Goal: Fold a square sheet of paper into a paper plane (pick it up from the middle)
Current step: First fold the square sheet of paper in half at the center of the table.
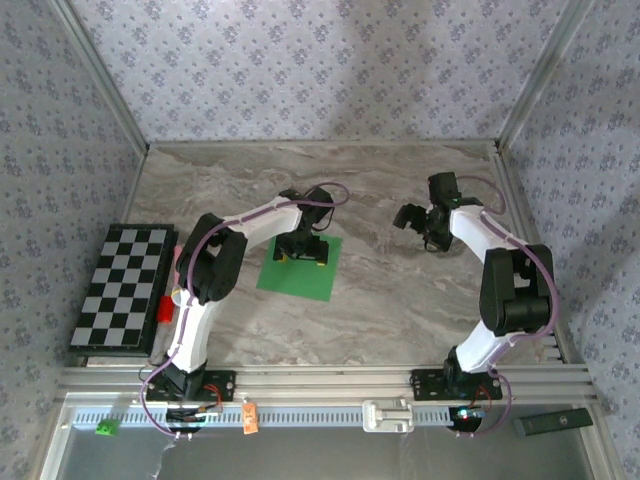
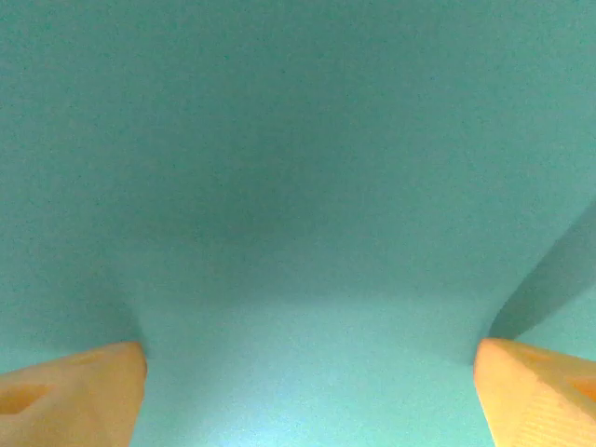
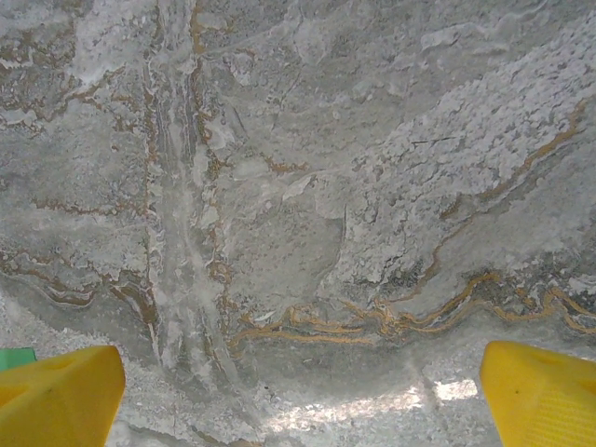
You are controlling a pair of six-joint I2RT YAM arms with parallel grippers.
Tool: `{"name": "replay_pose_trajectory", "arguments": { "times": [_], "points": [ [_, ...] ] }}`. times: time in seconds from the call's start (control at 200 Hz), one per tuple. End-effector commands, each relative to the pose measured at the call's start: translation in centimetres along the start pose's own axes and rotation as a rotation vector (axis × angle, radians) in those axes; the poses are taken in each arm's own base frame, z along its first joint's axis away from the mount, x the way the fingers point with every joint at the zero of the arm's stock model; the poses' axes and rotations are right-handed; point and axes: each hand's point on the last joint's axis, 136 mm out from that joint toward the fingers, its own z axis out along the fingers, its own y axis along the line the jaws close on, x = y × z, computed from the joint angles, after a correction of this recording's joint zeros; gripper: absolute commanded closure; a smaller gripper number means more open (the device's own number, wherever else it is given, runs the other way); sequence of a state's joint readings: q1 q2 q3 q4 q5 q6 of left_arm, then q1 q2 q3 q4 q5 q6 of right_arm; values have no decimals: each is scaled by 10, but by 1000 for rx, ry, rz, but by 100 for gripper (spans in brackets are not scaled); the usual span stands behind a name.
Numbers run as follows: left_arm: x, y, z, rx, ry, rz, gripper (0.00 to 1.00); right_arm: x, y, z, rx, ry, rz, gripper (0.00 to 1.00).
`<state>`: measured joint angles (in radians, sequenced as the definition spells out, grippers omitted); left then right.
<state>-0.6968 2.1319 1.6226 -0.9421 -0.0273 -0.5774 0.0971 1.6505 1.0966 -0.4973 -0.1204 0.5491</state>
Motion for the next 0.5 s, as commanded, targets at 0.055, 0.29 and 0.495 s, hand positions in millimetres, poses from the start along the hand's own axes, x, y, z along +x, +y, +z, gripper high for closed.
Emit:
{"name": "replay_pose_trajectory", "arguments": {
  "times": [0.055, 0.29, 0.495],
  "points": [
    [4, 6, -5, -30, -7, 54, 11, 2, 1, 2, 9, 16, 6, 0],
    [11, 8, 9, -38, 24, 52, 13, 4, -1, 4, 20, 22, 6, 0],
    [17, 13, 19, -57, 36, 45, 16, 3, 1, 6, 20, 24, 3, 0]
  ]
}}
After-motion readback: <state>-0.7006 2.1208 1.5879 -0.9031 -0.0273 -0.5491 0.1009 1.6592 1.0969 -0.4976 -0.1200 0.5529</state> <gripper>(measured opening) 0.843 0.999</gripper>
